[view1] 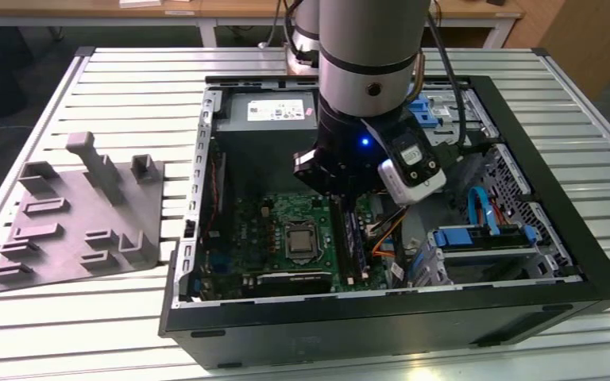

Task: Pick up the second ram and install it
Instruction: 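Insert the second ram into the second slot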

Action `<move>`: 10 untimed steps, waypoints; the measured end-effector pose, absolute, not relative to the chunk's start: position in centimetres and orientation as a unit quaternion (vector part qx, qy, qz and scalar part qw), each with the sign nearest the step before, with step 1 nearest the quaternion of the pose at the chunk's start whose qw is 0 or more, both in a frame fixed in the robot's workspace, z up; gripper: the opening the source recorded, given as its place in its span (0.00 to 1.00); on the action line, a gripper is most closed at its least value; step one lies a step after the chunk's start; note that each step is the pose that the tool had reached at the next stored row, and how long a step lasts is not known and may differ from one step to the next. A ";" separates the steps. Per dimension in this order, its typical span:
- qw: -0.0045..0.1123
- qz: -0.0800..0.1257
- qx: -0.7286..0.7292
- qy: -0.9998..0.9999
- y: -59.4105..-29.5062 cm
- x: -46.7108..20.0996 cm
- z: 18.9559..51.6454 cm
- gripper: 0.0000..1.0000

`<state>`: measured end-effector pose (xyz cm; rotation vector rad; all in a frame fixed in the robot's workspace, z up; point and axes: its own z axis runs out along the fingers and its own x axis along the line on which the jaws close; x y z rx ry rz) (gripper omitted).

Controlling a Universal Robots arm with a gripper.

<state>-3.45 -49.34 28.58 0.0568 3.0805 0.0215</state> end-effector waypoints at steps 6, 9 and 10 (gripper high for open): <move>0.030 0.007 0.018 0.999 -49.3 -3.7 28.3 0.14; 0.030 0.007 0.018 0.999 -49.3 -3.8 28.0 0.14; 0.030 0.007 0.018 0.999 -49.3 -3.9 27.9 0.14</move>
